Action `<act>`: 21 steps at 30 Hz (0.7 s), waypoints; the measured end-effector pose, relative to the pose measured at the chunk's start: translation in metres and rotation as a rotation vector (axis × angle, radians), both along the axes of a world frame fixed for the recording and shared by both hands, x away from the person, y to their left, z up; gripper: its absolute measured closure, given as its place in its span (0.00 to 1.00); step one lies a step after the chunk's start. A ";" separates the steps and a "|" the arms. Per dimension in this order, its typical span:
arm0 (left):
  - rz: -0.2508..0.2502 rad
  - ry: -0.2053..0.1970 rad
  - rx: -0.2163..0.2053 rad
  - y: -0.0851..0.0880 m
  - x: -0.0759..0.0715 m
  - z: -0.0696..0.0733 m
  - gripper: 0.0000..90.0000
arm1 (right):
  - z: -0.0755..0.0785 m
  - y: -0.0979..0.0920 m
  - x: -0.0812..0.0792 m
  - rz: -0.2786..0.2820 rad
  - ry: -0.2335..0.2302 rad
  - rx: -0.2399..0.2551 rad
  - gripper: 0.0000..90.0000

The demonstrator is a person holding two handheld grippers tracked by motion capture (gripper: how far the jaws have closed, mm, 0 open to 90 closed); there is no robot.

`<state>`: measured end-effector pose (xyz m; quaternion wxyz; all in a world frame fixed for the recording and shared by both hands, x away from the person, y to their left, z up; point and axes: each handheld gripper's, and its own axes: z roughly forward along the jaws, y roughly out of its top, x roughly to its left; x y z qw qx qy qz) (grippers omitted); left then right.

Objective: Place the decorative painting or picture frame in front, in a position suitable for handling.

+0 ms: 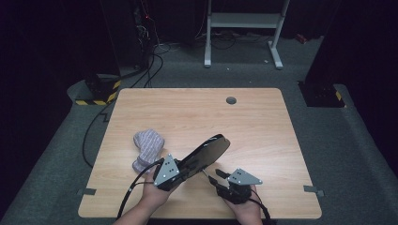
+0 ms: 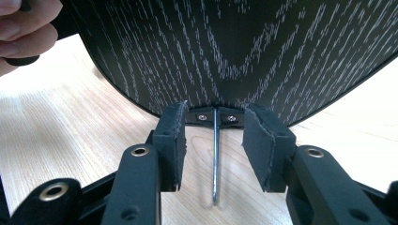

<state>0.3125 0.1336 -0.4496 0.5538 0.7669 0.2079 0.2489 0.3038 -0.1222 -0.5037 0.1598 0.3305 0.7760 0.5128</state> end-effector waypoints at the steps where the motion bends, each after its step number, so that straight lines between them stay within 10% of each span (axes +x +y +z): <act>1: -0.001 -0.001 -0.003 0.000 0.001 0.000 0.89 | 0.000 0.000 0.000 0.001 -0.003 0.000 0.66; 13: 0.088 -0.032 -0.028 0.004 0.053 0.014 0.89 | 0.001 0.000 0.004 0.012 -0.006 0.009 0.66; 21: 0.120 -0.031 -0.033 0.007 0.064 0.000 0.89 | 0.001 -0.002 0.004 0.008 -0.007 0.017 0.66</act>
